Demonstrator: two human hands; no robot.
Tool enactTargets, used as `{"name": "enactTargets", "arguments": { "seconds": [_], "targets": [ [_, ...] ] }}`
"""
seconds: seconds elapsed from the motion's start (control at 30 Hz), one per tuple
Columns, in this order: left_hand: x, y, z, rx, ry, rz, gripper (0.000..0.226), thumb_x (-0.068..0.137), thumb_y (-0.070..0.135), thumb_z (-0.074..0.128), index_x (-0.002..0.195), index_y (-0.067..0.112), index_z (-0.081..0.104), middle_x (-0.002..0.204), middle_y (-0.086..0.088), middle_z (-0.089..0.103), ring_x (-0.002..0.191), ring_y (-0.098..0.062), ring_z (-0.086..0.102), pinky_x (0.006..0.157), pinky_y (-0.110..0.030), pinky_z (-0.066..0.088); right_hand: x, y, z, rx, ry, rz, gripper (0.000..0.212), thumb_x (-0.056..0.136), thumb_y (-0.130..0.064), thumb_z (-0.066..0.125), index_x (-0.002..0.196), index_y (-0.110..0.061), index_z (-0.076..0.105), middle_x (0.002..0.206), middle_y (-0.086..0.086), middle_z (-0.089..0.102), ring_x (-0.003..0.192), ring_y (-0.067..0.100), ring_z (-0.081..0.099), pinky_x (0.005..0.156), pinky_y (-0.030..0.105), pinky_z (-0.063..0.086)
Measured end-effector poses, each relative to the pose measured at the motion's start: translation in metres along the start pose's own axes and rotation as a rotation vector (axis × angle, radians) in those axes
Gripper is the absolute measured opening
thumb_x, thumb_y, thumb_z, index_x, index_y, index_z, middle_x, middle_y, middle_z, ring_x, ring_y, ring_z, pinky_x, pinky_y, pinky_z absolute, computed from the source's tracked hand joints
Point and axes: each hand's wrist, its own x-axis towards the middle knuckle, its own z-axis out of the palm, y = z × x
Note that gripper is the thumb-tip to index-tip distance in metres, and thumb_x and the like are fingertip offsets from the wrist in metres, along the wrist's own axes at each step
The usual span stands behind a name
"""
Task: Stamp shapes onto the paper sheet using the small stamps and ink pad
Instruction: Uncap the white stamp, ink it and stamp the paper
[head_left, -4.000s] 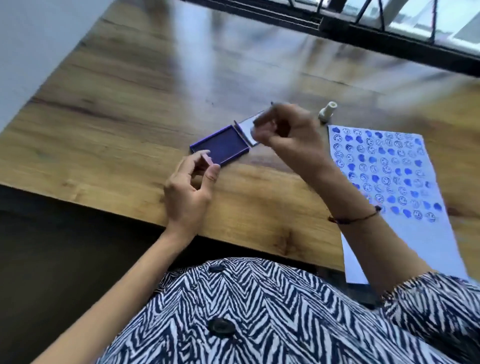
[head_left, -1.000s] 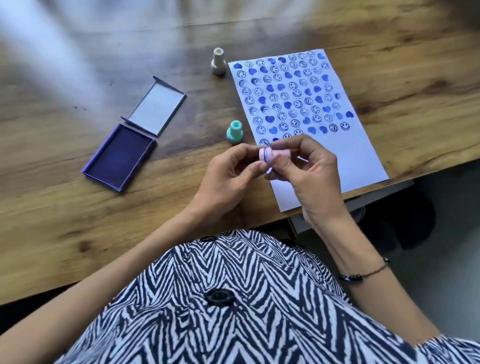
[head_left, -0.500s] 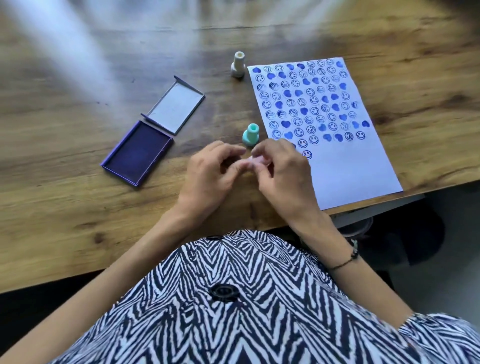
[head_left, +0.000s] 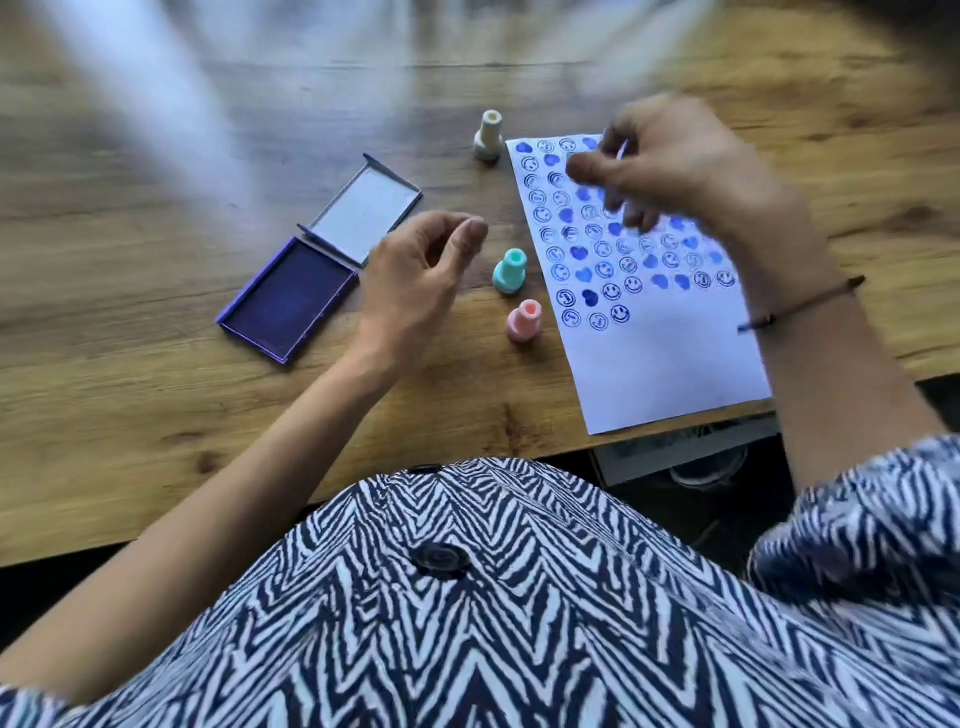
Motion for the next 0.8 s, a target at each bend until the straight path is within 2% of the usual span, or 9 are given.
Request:
{"name": "enactTargets", "arguments": {
  "seconds": [0.1, 0.23, 0.3, 0.4, 0.5, 0.57, 0.63, 0.67, 0.8],
  "targets": [
    [0.013, 0.006, 0.006, -0.002, 0.014, 0.02, 0.027, 0.089, 0.031, 0.056, 0.099, 0.008, 0.066, 0.081, -0.002, 0.066, 0.073, -0.012, 0.061, 0.075, -0.045, 0.056, 0.032, -0.012, 0.0, 0.0, 0.057, -0.048, 0.039, 0.089, -0.033, 0.056, 0.105, 0.002, 0.055, 0.099, 0.029, 0.065, 0.056, 0.024, 0.059, 0.053, 0.032, 0.052],
    [0.027, 0.009, 0.012, -0.021, 0.052, -0.006, 0.025, 0.089, 0.028, 0.057, 0.091, 0.005, 0.068, 0.078, -0.009, 0.068, 0.07, -0.017, 0.06, 0.073, -0.05, 0.054, 0.075, -0.025, 0.022, -0.183, 0.111, -0.134, 0.056, 0.082, -0.045, 0.059, 0.123, -0.009, 0.045, 0.116, 0.022, 0.06, 0.096, 0.036, 0.063, 0.064, 0.031, 0.051],
    [0.031, 0.009, 0.012, -0.02, 0.066, -0.016, 0.026, 0.089, 0.029, 0.057, 0.088, 0.006, 0.068, 0.077, -0.012, 0.068, 0.068, -0.018, 0.06, 0.073, -0.05, 0.053, 0.087, -0.03, 0.033, -0.239, 0.116, -0.179, 0.054, 0.081, -0.042, 0.059, 0.123, -0.011, 0.044, 0.12, 0.021, 0.059, 0.105, 0.036, 0.058, 0.082, 0.04, 0.048],
    [0.036, 0.008, 0.009, -0.02, 0.082, -0.03, 0.025, 0.089, 0.027, 0.057, 0.085, 0.005, 0.067, 0.077, -0.014, 0.068, 0.066, -0.017, 0.059, 0.073, -0.048, 0.054, 0.1, -0.033, 0.047, -0.338, 0.142, -0.228, 0.042, 0.081, -0.033, 0.059, 0.115, -0.01, 0.051, 0.119, 0.019, 0.059, 0.109, 0.034, 0.055, 0.086, 0.035, 0.045],
    [0.036, 0.005, 0.008, -0.029, 0.099, -0.039, 0.024, 0.089, 0.027, 0.057, 0.088, 0.005, 0.067, 0.077, -0.013, 0.068, 0.066, -0.017, 0.06, 0.073, -0.048, 0.054, 0.107, -0.032, 0.054, -0.332, 0.169, -0.251, 0.027, 0.082, -0.022, 0.058, 0.102, -0.005, 0.061, 0.113, 0.022, 0.062, 0.104, 0.033, 0.058, 0.082, 0.034, 0.046],
    [0.035, 0.002, 0.008, -0.051, 0.104, -0.053, 0.02, 0.088, 0.023, 0.058, 0.095, 0.006, 0.067, 0.08, -0.009, 0.067, 0.071, -0.018, 0.061, 0.076, -0.047, 0.055, 0.105, -0.03, 0.053, -0.239, 0.182, -0.257, 0.023, 0.081, -0.018, 0.056, 0.096, -0.003, 0.065, 0.106, 0.023, 0.066, 0.093, 0.025, 0.064, 0.074, 0.031, 0.049],
    [0.035, 0.001, 0.009, -0.089, 0.108, -0.079, 0.022, 0.087, 0.018, 0.06, 0.106, 0.007, 0.062, 0.086, -0.006, 0.066, 0.077, -0.018, 0.063, 0.081, -0.043, 0.056, 0.095, -0.028, 0.052, -0.003, 0.124, -0.247, 0.017, 0.081, -0.014, 0.056, 0.086, -0.001, 0.065, 0.084, 0.021, 0.068, 0.052, 0.0, 0.062, 0.048, 0.021, 0.046],
    [0.034, 0.001, 0.009, -0.13, 0.104, -0.097, 0.026, 0.086, 0.015, 0.061, 0.11, 0.006, 0.059, 0.087, -0.006, 0.065, 0.077, -0.018, 0.063, 0.082, -0.041, 0.056, 0.087, -0.026, 0.052, 0.136, 0.062, -0.239, 0.012, 0.081, -0.011, 0.055, 0.078, -0.003, 0.064, 0.071, 0.017, 0.065, 0.037, 0.0, 0.054, 0.036, 0.017, 0.042],
    [0.029, 0.0, 0.013, -0.239, 0.065, -0.123, 0.026, 0.086, 0.01, 0.062, 0.111, 0.007, 0.056, 0.084, -0.005, 0.065, 0.072, -0.016, 0.063, 0.076, -0.033, 0.056, 0.057, -0.011, 0.047, 0.47, -0.092, -0.208, 0.021, 0.085, -0.007, 0.055, 0.066, -0.014, 0.054, 0.056, 0.011, 0.056, 0.031, 0.006, 0.048, 0.033, 0.017, 0.038]
  ]
}}
